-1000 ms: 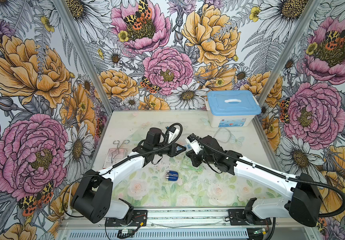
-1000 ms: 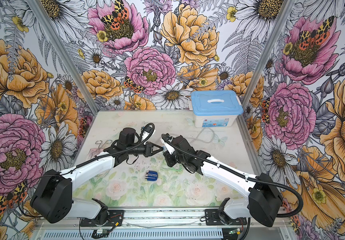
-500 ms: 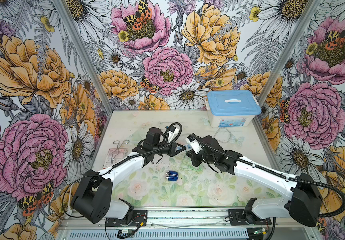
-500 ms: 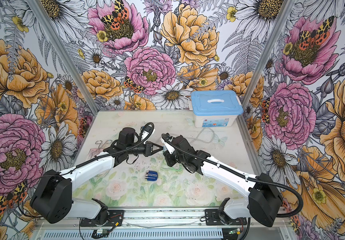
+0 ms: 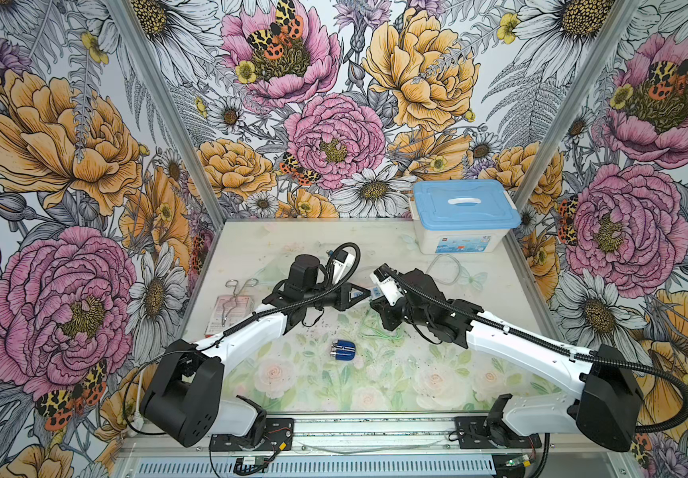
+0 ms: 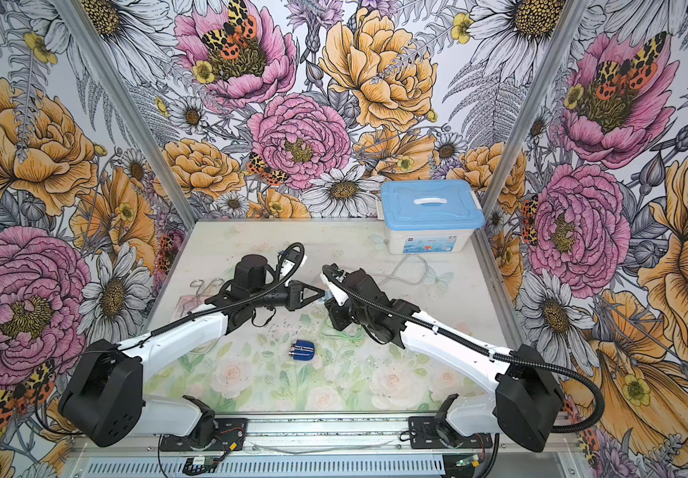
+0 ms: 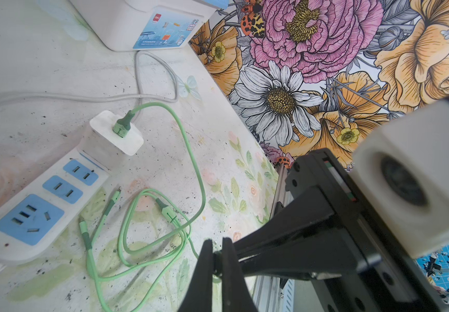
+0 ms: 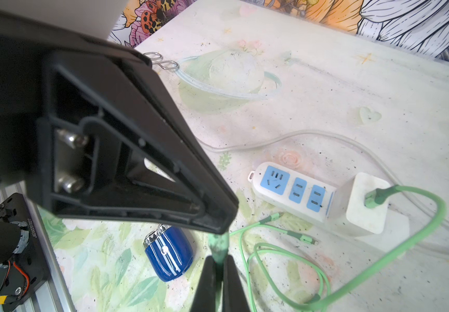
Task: Charge the electric shaver
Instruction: Pick up the charging cable from the center of the board.
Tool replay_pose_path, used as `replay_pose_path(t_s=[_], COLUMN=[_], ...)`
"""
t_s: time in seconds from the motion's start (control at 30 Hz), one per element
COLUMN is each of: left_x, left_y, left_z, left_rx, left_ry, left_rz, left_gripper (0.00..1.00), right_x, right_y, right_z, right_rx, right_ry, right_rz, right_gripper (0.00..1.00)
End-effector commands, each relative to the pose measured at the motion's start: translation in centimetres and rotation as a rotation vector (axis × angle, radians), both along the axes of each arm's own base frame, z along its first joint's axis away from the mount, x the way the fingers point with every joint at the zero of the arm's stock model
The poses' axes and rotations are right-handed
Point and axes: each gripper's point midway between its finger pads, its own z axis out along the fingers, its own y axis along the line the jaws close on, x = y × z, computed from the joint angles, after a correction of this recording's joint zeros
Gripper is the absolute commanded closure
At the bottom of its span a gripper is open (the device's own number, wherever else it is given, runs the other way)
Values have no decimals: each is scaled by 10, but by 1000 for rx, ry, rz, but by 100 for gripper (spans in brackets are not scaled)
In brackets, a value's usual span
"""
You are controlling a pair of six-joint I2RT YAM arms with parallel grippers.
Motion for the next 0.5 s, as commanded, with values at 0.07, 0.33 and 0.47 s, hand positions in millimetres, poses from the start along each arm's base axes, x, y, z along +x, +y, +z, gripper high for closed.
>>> replay_pose_path(t_s=[0.07, 0.33, 0.47], left_x=[19, 24, 25], left_y=[7, 5, 5], left_z=[12, 17, 17], left_rx=[-31, -47, -49], left_ry=[-62, -76, -73], left_rz=[87, 100, 98], left_gripper=[95, 88, 82], right_x=[-1, -2, -1], right_y=[6, 9, 9], right_z=[16, 18, 19], right_rx=[49, 56, 58], right_ry=[-21, -21, -24], right_rz=[14, 17, 17], right_gripper=[100, 100, 100])
